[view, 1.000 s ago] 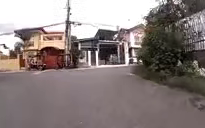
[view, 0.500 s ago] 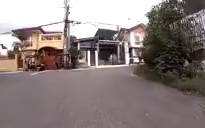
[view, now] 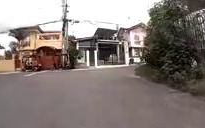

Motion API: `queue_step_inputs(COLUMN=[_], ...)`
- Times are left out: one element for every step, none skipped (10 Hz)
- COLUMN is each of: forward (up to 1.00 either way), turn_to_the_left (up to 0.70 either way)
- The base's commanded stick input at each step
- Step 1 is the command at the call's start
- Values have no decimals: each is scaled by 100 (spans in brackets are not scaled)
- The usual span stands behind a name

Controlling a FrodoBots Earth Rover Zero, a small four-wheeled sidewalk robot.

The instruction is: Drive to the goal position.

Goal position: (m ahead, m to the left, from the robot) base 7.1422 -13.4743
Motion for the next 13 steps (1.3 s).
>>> queue_step_inputs(forward=[70, 70, 70, 70, 70, 70, 70, 70, 70, 70, 70, 70, 70], turn_to_the_left=[0, 0, 0, 0, 0, 0, 0, 0, 0, 0, 0, 0, 0])
